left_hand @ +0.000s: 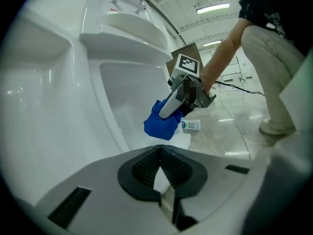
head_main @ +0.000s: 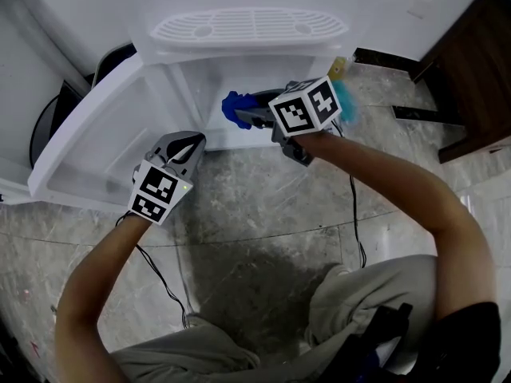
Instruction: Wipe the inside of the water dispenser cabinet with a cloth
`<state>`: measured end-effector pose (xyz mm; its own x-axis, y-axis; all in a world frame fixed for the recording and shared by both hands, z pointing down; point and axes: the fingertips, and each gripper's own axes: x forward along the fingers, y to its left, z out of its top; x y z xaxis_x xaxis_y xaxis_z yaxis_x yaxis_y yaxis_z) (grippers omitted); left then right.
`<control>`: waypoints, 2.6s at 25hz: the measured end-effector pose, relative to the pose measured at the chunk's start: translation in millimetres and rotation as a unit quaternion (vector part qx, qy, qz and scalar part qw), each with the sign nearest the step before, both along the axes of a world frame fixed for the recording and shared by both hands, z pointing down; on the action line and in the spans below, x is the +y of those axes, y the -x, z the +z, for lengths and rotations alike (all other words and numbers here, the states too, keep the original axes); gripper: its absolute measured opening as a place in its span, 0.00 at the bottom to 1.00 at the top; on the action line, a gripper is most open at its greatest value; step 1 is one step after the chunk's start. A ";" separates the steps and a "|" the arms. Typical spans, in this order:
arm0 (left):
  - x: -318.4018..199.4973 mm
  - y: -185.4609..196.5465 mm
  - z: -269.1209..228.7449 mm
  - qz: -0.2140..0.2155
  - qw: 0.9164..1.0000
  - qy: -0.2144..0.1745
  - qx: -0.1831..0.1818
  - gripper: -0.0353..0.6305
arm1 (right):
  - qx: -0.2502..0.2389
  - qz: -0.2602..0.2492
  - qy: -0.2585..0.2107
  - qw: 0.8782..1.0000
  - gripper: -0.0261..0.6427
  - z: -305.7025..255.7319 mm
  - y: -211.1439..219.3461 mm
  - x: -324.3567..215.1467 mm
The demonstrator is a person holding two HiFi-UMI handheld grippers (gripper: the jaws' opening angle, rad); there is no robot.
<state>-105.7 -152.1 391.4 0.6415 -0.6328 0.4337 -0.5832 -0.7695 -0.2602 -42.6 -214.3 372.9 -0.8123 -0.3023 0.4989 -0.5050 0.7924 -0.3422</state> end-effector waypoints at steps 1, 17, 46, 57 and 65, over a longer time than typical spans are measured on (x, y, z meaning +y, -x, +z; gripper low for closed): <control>-0.2 0.2 0.7 -0.002 1.000 0.009 0.008 0.06 | 0.003 0.001 -0.008 1.000 0.21 -0.4 1.5 -1.4; 15.2 12.1 13.2 -0.012 0.994 0.072 0.077 0.06 | 0.133 -0.008 -0.176 0.975 0.21 40.3 62.7 -64.3; 17.8 19.2 17.0 -0.026 0.987 0.101 0.126 0.06 | 0.252 -0.041 -0.224 0.941 0.21 103.9 77.4 -103.5; 27.0 21.3 20.2 -0.030 0.987 0.107 0.119 0.06 | 0.288 -0.054 -0.248 0.923 0.21 108.8 76.3 -131.4; 15.9 11.5 13.8 -0.018 0.988 0.093 0.123 0.06 | 0.274 -0.060 -0.241 0.929 0.21 108.8 78.7 -106.5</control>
<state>-117.2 -136.2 405.2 0.7202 -0.5807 0.3796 -0.6390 -0.7683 0.0369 -121.3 -320.8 481.7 -0.5182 -0.5215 0.6779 -0.3960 0.8488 0.3502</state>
